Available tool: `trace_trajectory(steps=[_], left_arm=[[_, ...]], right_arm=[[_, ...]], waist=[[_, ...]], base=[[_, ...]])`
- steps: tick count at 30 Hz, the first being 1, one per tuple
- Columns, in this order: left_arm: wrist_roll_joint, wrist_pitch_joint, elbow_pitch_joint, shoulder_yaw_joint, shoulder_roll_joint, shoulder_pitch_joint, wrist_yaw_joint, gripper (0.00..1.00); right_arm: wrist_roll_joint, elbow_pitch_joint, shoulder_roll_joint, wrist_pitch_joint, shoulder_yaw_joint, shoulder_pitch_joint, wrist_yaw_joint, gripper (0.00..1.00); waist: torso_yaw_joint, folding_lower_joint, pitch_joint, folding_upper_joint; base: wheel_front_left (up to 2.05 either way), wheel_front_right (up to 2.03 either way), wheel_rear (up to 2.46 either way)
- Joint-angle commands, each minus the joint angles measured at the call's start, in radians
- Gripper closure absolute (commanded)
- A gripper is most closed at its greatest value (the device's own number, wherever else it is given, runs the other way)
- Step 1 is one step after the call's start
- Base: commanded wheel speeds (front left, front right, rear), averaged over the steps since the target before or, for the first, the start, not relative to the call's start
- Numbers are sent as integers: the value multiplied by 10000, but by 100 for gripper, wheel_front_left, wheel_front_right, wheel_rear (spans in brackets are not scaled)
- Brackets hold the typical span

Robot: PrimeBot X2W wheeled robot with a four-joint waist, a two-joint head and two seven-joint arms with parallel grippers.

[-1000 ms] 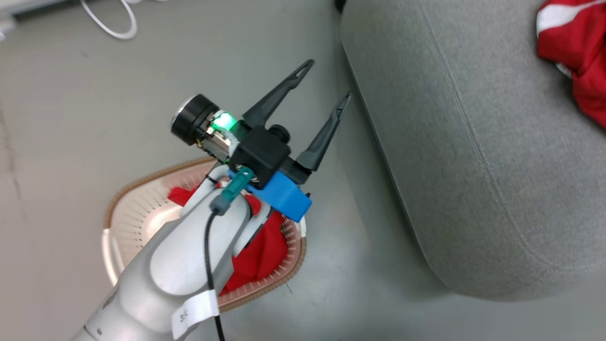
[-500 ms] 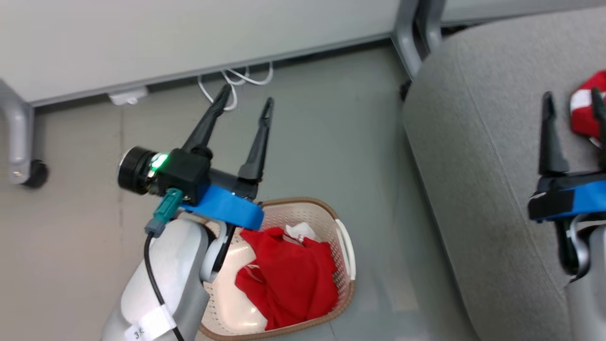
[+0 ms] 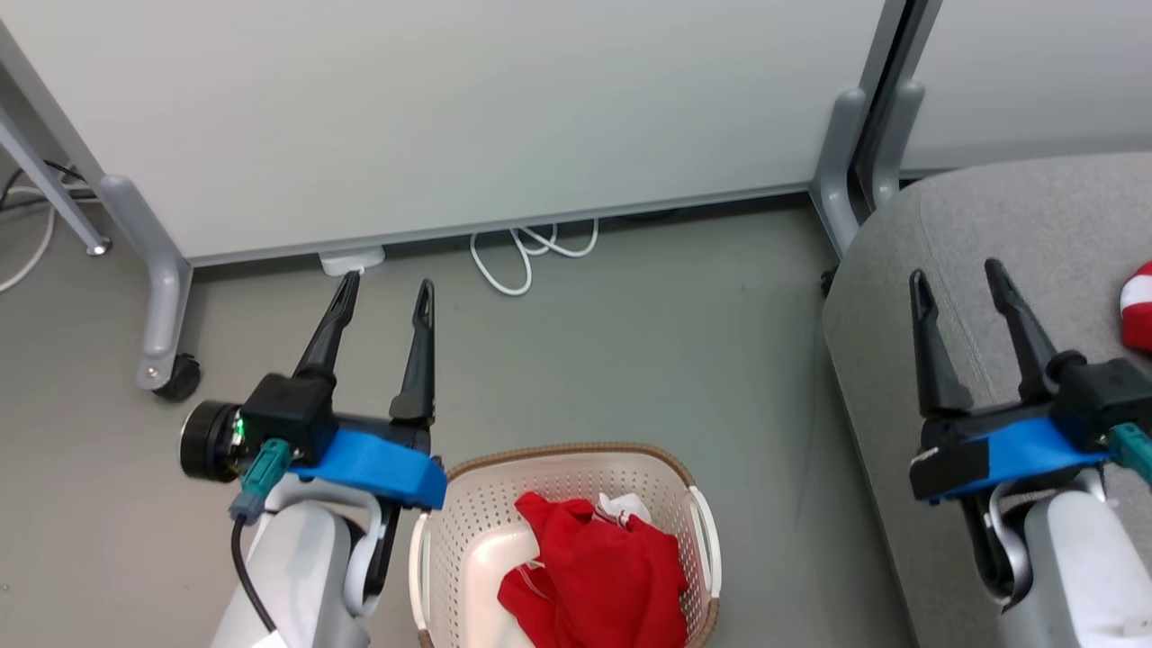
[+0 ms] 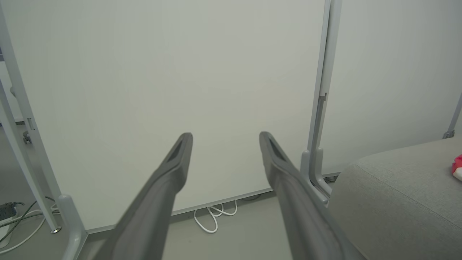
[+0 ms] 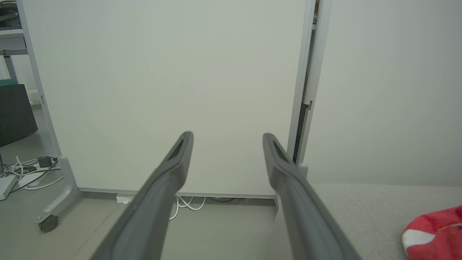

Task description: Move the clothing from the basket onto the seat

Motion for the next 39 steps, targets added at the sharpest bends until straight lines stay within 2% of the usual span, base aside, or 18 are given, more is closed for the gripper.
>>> trace_trajectory(steps=[1, 12, 21, 39], left_arm=[[88, -29, 19, 220, -21, 316, -54, 0], [446, -30, -315, 989, -140, 1575, -161, 0], [518, -30, -413, 1396, -211, 2175, -257, 0], [475, -30, -306, 1476, -256, 2547, -344, 0]], right_arm=[[87, -10, 79, -6, 113, 410, 1, 0], [378, -173, 386, -6, 167, 1739, 1, 0], [469, -221, 570, -6, -23, 2253, 1, 0], [460, -206, 815, -6, -185, 2763, 1, 0]], waist=[[128, 2, -278, -1], [155, 2, -759, -1], [170, 2, -825, -1], [257, 2, -907, -1]], base=[[0, 0, 0], [0, 0, 0], [0, 0, 0], [0, 0, 0]])
